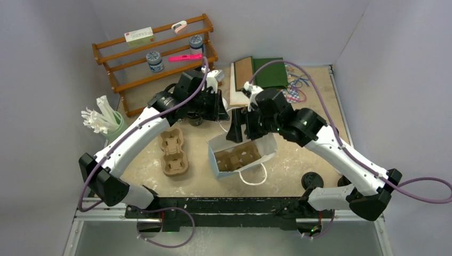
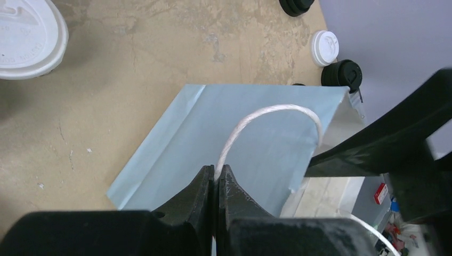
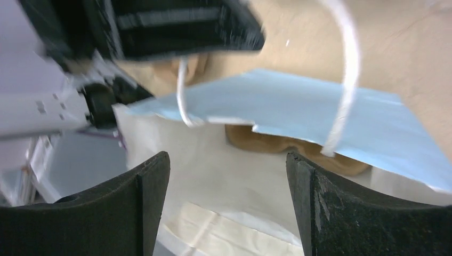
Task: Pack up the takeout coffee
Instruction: Place the cup tray in the takeout bag, then place the takeout bag at the center of the board.
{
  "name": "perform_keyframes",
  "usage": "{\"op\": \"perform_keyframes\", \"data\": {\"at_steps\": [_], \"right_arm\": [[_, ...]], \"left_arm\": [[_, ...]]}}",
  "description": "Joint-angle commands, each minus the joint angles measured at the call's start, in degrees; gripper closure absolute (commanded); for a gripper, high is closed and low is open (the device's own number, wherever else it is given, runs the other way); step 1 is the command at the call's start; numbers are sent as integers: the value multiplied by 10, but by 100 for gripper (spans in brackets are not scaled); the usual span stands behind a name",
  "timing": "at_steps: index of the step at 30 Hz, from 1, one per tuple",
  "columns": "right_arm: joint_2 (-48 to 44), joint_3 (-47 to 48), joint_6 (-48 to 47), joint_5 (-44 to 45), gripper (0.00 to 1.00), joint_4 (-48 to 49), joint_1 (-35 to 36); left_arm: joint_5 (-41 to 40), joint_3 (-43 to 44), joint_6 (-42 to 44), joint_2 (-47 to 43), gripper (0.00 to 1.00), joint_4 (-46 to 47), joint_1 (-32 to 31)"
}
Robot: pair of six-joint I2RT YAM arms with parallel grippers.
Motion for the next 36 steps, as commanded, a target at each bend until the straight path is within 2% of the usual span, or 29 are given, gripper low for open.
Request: {"op": "perform_keyframes", "data": {"at_steps": [1, 9, 12, 14, 19, 25, 28, 31, 32, 33, 36], "right_arm": [[23, 128, 50, 127, 18, -121, 0], [-22, 149, 173, 282, 31, -237, 0], [-41, 143, 223, 330, 31, -295, 0], [-58, 127, 258, 334, 30, -322, 0], [-107, 38, 340, 289, 33, -315, 0], [-116, -12, 353, 253, 44, -272, 0], [-106, -13, 347, 252, 59, -254, 0], [-100, 14, 328, 261, 84, -235, 0], [-101, 22, 313, 263, 95, -220, 0], [-103, 29, 296, 265, 100, -209, 0], [-124, 29, 231, 262, 100, -155, 0]], "left_arm": [[-17, -18, -18, -54, 100, 31, 4], [-29, -14, -15, -43, 100, 21, 5], [-32, -10, -14, -41, 100, 12, 4], [-32, -8, -13, -40, 100, 10, 5], [-22, 2, -12, -34, 100, 8, 4], [-14, 16, -7, -28, 100, -2, 4], [-6, 18, -10, -30, 100, -4, 5], [6, 29, -9, -36, 100, -8, 4], [13, 34, -8, -41, 100, -8, 4], [22, 37, -8, -49, 100, -4, 5], [60, 29, -7, -79, 100, 24, 4]]}}
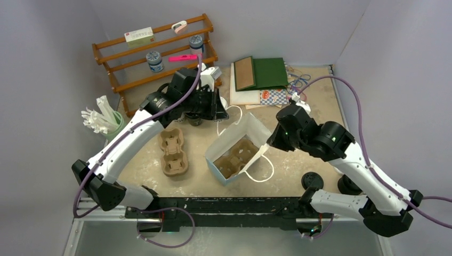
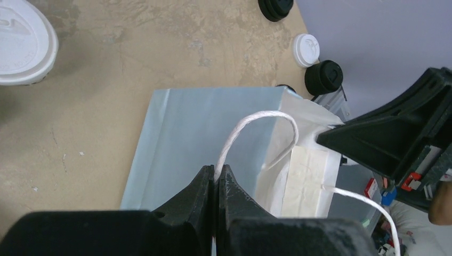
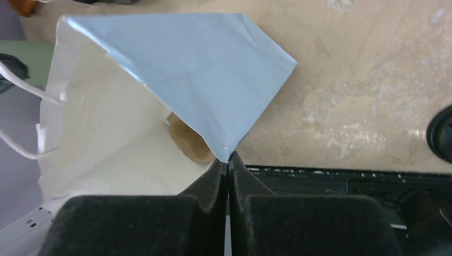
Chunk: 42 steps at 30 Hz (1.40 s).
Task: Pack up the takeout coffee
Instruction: Place the takeout bag at the center of the board.
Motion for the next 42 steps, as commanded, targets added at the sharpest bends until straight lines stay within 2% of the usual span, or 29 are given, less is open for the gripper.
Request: {"op": "perform_keyframes", "data": {"at_steps": [1, 6, 10, 15, 19, 25, 31, 37, 40, 42], "right_arm": [[-37, 21, -98, 6, 100, 98, 1], [-103, -46, -208, -4, 100, 215, 0], [-140, -99, -264, -15, 100, 259, 1], [-176, -158, -275, 2, 100, 261, 1], [-191, -172, -273, 8, 100, 262, 0], [-163, -118, -258, 55, 100, 210, 0], [-76, -10, -229, 98, 100, 82, 1], [7, 45, -212, 113, 100, 25, -3], [32, 50, -212, 98, 100, 19, -38], [42, 48, -243, 38, 100, 36, -111]], "left_arm": [[69, 11, 2, -59, 100, 45, 4], [124, -41, 20, -118, 100, 96, 4], [185, -79, -8, -147, 100, 156, 4], [240, -139, -50, -183, 100, 241, 4], [253, -148, -50, -190, 100, 245, 3], [207, -117, -33, -167, 100, 205, 4], [124, -44, -25, -103, 100, 131, 3], [49, -2, -19, -64, 100, 111, 4], [22, 20, -17, -34, 100, 121, 4], [8, 40, -17, -8, 100, 123, 4]]}}
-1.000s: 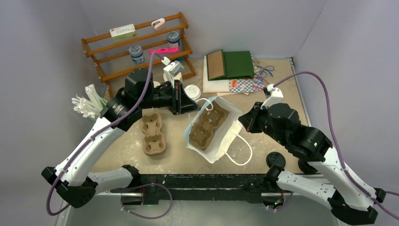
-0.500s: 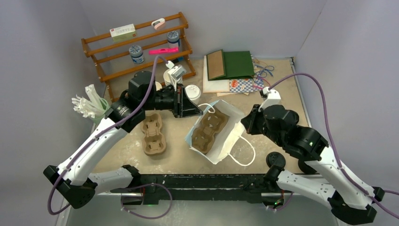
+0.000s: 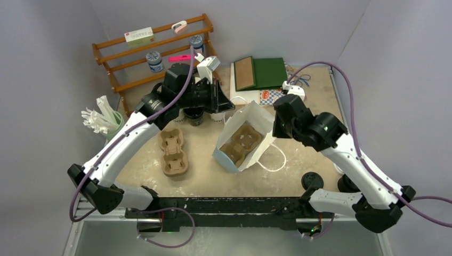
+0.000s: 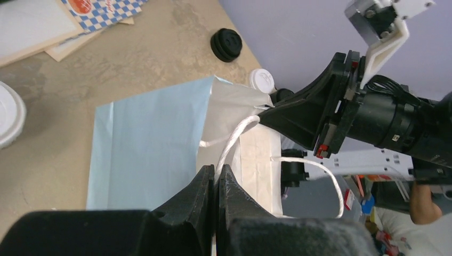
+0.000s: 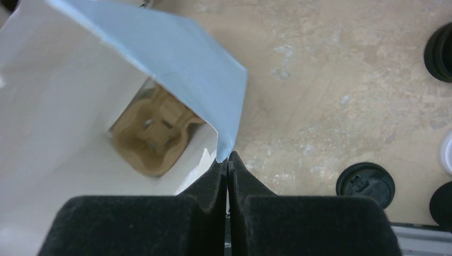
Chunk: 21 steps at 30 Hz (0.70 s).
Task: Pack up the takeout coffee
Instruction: Place the takeout bag at the center of the board.
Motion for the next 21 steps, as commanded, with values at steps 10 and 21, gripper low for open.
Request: {"op": "perform_keyframes", "data": {"at_steps": [10, 21], "right_arm": [[71, 90, -119, -133, 93, -11, -214], [86, 128, -144, -136, 61, -27, -218]], "left_arm": [[-104, 137, 34, 108, 72, -18, 4], [-305, 184, 87, 98, 30, -123, 16]]}}
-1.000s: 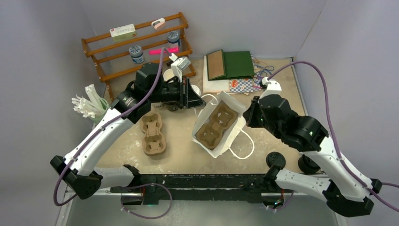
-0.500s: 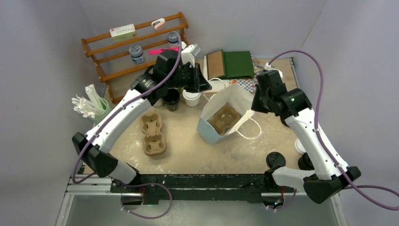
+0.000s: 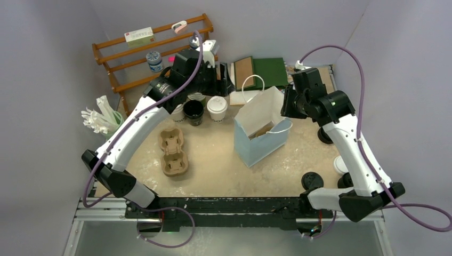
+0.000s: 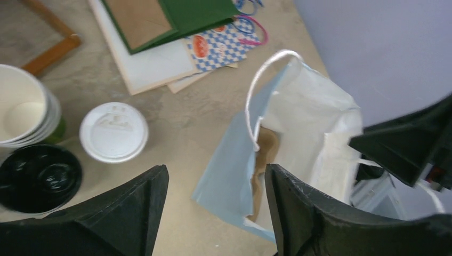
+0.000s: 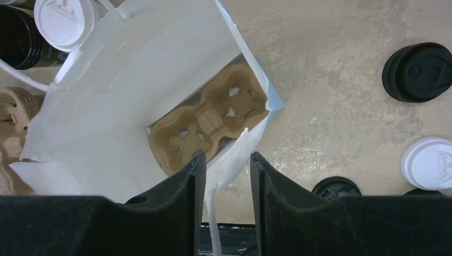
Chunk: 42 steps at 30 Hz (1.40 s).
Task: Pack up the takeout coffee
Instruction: Place the takeout bag at the center of the board, then pick up the coffee cup from the center of the board.
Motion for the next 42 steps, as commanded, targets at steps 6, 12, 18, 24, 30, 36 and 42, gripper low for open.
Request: {"op": "perform_keyframes", "data": {"at_steps": [6, 12, 18, 24, 30, 36, 42], "right_arm": [[-16, 33, -23, 1, 50, -34, -2], [-18, 47, -7, 13, 48, -58, -2], [-17, 59, 13, -5, 43, -86, -1], [-8, 97, 26, -18, 24, -96, -2], [-17, 80, 13, -29, 1, -48, -2], [1, 90, -7, -33, 1, -27, -1], [10, 99, -26, -32, 1, -8, -2]], "left_arm": [[-187, 13, 69, -19, 25, -60, 30], [-171, 5, 120, 37, 21, -41, 48], [-91, 35, 157, 113, 21, -39, 72], [-50, 56, 163, 171, 16, -36, 81], [-37, 86, 163, 230, 11, -41, 86], [-16, 89, 153, 257, 8, -42, 86], [-32, 82, 153, 272, 8, -48, 86]]}}
